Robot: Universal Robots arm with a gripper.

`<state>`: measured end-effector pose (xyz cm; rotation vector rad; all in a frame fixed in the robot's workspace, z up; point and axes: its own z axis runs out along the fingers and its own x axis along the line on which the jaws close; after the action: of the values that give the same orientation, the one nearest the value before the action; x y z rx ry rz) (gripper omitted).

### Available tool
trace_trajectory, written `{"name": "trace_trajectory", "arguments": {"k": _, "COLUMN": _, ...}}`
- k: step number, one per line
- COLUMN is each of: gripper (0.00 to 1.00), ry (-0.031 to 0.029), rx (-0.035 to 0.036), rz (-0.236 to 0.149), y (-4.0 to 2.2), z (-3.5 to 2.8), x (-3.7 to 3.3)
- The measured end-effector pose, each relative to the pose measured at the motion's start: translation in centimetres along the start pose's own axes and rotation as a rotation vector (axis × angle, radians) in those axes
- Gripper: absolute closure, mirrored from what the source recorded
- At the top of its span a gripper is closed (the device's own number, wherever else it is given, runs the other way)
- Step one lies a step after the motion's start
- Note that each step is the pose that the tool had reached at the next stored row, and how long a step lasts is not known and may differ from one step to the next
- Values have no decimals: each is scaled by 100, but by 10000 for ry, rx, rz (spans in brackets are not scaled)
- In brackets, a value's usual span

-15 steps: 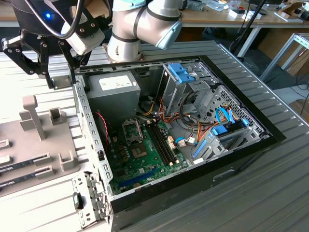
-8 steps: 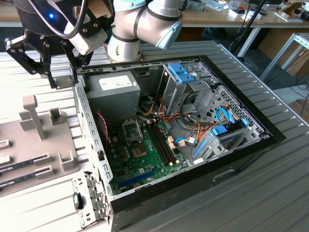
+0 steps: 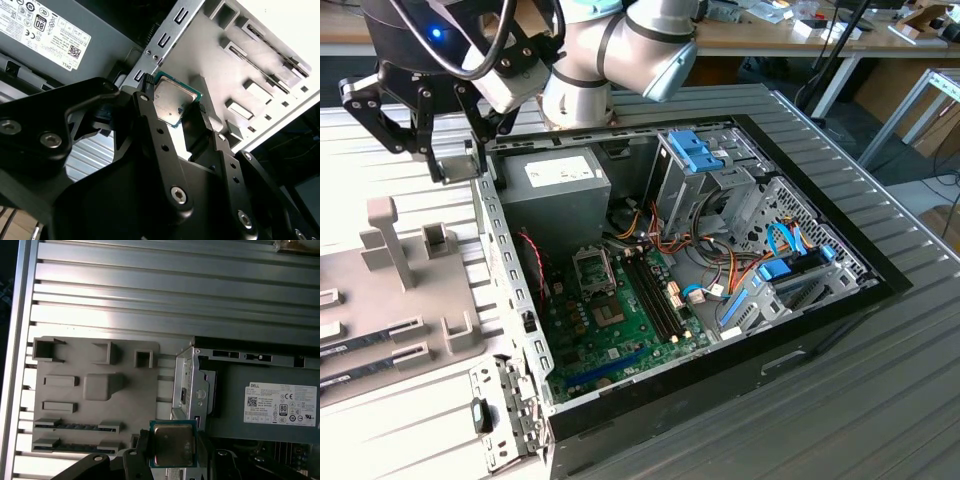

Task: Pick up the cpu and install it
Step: 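Pick up the cpu and move it towards the insertion slot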

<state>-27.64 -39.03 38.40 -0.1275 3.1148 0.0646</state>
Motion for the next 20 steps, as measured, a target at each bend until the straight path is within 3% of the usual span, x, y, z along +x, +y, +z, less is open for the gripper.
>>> {"name": "trace_trajectory", "arguments": {"k": 20, "gripper": 53, "ry": 0, "rx": 0, "rz": 0, "y": -13, "z": 8, "x": -158}}
